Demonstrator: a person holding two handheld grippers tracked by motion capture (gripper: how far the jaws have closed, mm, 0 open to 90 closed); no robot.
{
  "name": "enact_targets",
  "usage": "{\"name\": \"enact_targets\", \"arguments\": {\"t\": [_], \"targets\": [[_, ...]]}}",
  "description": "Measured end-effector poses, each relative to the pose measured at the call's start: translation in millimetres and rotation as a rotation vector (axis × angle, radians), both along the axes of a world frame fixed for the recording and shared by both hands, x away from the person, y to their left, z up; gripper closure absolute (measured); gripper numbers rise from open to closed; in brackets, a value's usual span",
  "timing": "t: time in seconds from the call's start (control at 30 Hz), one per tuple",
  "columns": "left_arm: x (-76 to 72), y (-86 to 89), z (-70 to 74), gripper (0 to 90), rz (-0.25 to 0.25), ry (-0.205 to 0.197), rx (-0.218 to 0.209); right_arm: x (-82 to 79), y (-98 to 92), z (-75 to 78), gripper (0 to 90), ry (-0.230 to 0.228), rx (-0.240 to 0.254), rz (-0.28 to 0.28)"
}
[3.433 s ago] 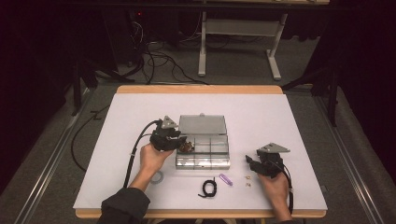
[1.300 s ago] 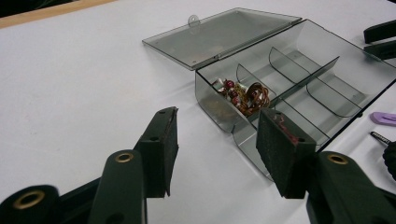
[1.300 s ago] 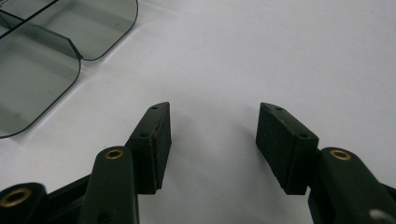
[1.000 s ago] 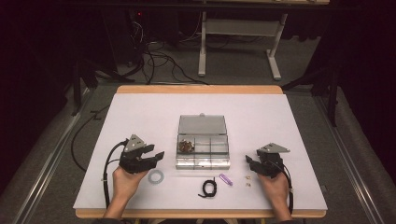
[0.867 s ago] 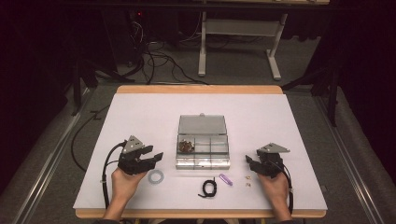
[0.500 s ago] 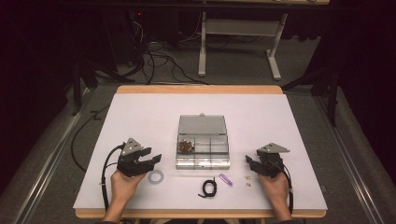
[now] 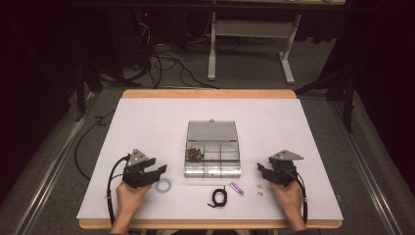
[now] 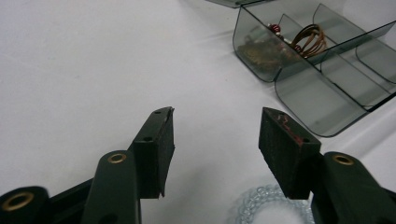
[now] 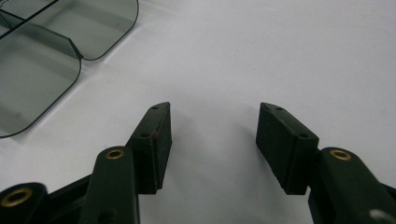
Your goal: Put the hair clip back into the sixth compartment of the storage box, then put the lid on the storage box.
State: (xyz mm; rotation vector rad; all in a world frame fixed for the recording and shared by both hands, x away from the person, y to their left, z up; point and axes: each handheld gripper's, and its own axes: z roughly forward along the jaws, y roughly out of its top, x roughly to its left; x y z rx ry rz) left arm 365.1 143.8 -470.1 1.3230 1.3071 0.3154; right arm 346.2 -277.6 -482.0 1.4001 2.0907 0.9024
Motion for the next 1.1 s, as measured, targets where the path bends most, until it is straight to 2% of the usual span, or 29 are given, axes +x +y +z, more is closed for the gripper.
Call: {"name": "enact_targets", "arguments": {"t": [0.3, 0.63, 0.73, 0.9, 1.1], "targets": [[5.4, -3.4, -10.6, 45.0, 0.006, 0.004, 0.04, 0.2, -0.1, 0.2, 46.3, 0.005, 0.005, -0.001], [13.0, -7.3, -17.7, 44.8, 0.015, -0.013, 0.074, 0.9, -0.7, 0.4, 46.0, 0.007, 0.005, 0.004], [14.8, -7.3, -18.8, 44.6, 0.017, -0.023, 0.091, 1.1, -1.9, 0.9, 46.1, 0.013, 0.019, 0.005], [16.2, -7.5, -23.2, 44.2, 0.026, -0.016, 0.109, 1.3, -6.0, 2.5, 50.4, 0.021, 0.058, 0.015], [17.2, -7.5, -25.5, 43.5, 0.03, -0.008, 0.117, -6.1, -7.3, 11.3, 53.3, -0.025, 0.084, 0.029]]}}
